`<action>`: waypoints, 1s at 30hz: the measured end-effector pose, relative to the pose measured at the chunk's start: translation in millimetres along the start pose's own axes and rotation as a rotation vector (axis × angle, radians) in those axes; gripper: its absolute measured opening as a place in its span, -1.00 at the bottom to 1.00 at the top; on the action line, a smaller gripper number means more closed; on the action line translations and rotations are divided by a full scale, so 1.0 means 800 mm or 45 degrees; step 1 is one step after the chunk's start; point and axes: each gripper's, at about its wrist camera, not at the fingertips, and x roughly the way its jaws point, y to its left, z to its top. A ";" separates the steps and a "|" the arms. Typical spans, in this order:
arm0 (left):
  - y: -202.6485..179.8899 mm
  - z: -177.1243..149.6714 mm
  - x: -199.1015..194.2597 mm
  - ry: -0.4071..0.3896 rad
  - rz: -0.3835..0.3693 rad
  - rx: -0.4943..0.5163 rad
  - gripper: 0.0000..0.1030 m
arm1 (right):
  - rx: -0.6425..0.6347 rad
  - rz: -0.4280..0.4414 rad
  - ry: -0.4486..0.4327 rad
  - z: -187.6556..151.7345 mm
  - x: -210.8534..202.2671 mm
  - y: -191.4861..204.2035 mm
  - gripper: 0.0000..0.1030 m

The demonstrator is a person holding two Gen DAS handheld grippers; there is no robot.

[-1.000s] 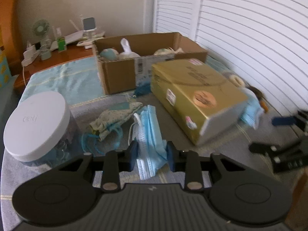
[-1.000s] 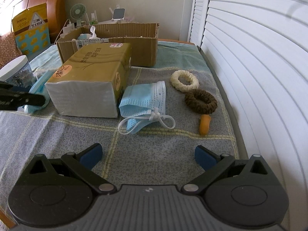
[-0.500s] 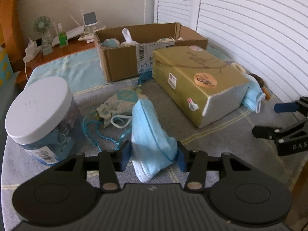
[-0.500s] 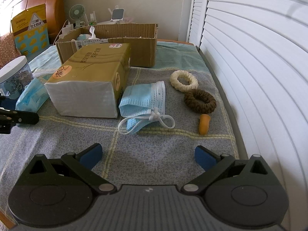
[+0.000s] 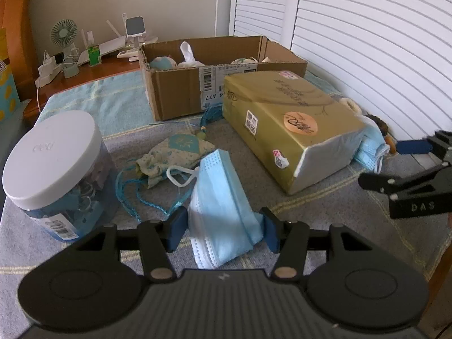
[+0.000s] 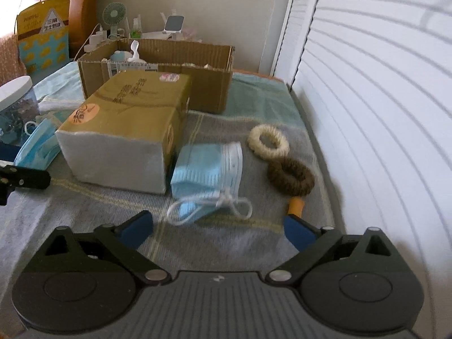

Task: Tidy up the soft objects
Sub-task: 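Grasp the folded blue face mask with the left gripper, then grasp the blue mask with white ear loops with the right gripper while the left holds its mask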

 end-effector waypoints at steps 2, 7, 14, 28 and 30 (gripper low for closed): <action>0.000 0.001 0.001 0.003 -0.001 -0.005 0.07 | -0.009 0.003 -0.006 0.004 0.002 0.001 0.71; -0.001 0.003 0.002 0.009 0.003 -0.007 0.06 | -0.022 0.031 -0.041 0.009 0.000 0.004 0.24; -0.002 0.003 -0.001 0.018 -0.006 0.002 -0.06 | 0.037 0.068 -0.035 0.004 -0.012 -0.005 -0.29; 0.003 0.007 0.003 0.015 -0.007 -0.036 -0.06 | 0.003 0.035 -0.046 0.006 -0.006 -0.006 0.40; 0.004 0.008 0.002 0.015 -0.010 -0.039 -0.15 | 0.002 0.040 -0.038 0.007 0.000 -0.005 0.29</action>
